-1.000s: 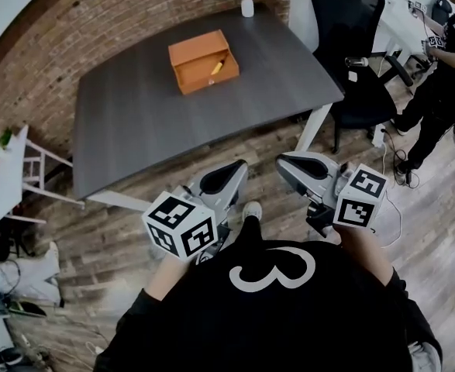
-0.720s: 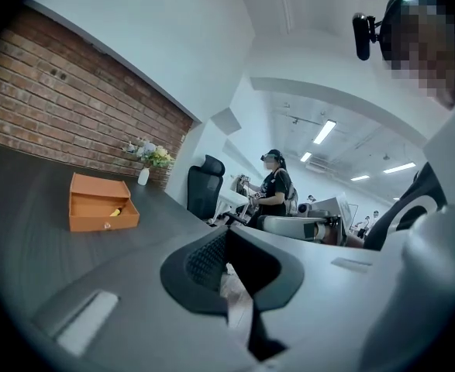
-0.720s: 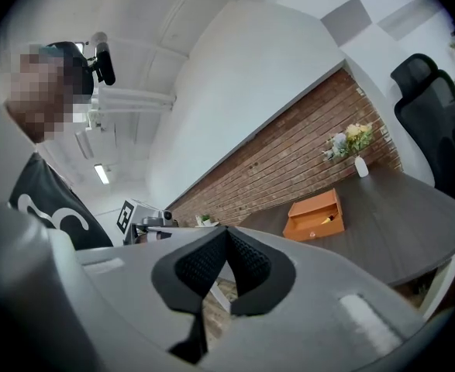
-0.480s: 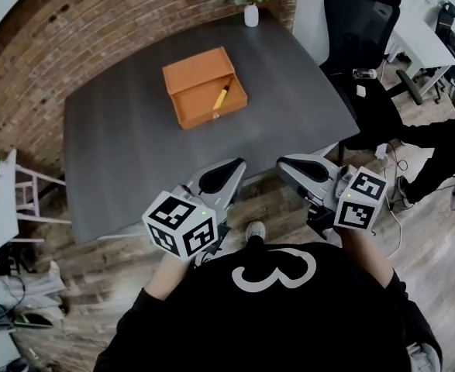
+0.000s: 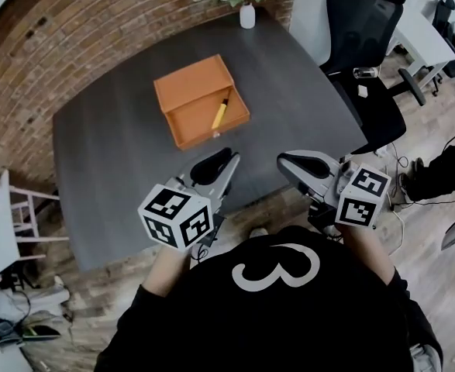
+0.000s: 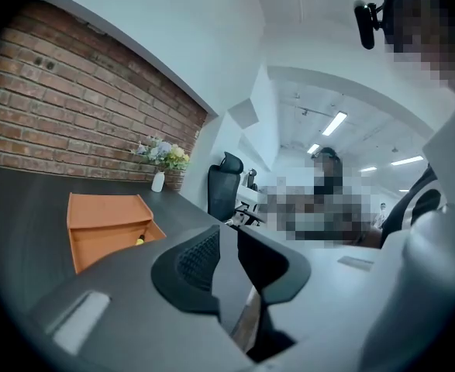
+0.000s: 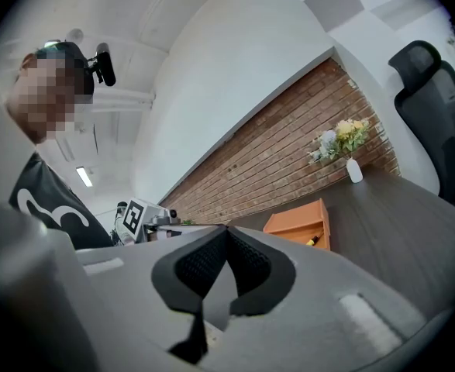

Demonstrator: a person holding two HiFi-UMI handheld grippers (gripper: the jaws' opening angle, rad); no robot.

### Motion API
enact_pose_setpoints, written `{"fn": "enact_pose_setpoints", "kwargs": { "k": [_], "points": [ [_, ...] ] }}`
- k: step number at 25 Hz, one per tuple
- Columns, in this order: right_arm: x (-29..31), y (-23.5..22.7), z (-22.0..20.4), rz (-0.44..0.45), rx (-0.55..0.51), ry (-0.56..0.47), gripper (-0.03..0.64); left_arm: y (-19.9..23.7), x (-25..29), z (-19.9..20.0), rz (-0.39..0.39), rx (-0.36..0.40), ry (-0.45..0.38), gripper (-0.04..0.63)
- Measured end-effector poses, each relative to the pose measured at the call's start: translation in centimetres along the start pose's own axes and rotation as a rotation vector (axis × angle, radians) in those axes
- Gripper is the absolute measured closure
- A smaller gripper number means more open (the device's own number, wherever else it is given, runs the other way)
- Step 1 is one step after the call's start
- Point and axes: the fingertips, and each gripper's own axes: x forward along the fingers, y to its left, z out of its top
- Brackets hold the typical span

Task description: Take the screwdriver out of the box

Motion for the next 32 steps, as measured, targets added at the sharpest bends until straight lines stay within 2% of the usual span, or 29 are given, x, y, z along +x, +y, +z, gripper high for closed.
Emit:
{"fn": "enact_pose_setpoints", "kwargs": {
  "k": [4,7,11,18,24,29,32],
  "points": [
    [0.6,-1.2,0.0,0.004,0.003,0.017,0.615,2.0,1.0,0.1,0.041,0.014,0.015,0.503],
    [1.1,-2.4,0.4,0.019,0.014,0.023,0.615,3.3,1.7,0.6,0.065,-0.006,0.016,0.495],
    [2.7,-4.9,0.8,0.049,0.041,0.049,0.615,5.7,3.0,1.1,0.13,0.007,0.043,0.478],
    [5.7,-9.4,1.2,0.112,0.097,0.108,0.615,9.6,6.7,1.3,0.194,0.029,0.151,0.443],
    [7.0,-13.0,1.9,0.159,0.138,0.14,0.615,12.4,10.4,0.8,0.239,0.053,0.28,0.424],
    [7.8,-15.2,2.0,0.196,0.176,0.143,0.615,15.1,12.7,-0.6,0.275,0.099,0.398,0.407],
    [8.2,-16.5,1.6,0.201,0.2,0.157,0.615,16.6,14.0,-1.6,0.282,0.096,0.449,0.403]
  ]
}}
